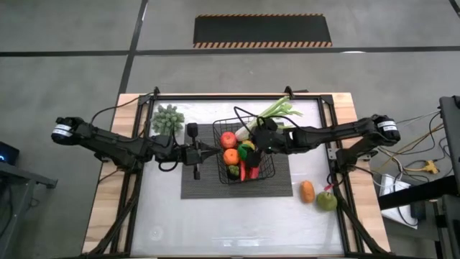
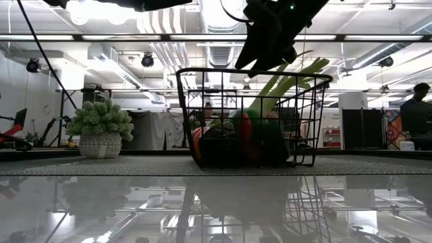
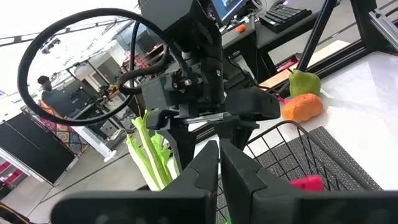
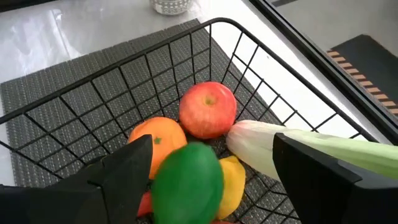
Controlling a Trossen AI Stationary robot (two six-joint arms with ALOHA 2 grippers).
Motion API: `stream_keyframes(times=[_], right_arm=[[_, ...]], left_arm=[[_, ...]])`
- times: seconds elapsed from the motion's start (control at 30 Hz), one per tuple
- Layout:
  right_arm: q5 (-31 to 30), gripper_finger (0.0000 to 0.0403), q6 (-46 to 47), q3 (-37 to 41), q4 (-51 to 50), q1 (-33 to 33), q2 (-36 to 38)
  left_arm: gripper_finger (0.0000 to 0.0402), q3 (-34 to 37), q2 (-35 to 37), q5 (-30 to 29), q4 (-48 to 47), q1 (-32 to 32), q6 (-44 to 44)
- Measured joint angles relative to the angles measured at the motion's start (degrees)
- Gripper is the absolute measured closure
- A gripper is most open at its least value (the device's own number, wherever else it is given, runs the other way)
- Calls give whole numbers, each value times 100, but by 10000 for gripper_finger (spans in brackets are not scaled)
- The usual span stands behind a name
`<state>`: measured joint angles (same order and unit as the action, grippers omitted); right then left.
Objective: Build produce basket
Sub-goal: Put the potato into the wire basket
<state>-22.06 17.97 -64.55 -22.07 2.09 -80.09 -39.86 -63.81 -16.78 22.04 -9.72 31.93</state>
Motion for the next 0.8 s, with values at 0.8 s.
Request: stream_keyframes(times=[0.8], right_arm=[[2383, 156, 1532, -240, -869, 455, 1260]], left_arm=[[402, 282, -11, 0, 361, -2, -313]])
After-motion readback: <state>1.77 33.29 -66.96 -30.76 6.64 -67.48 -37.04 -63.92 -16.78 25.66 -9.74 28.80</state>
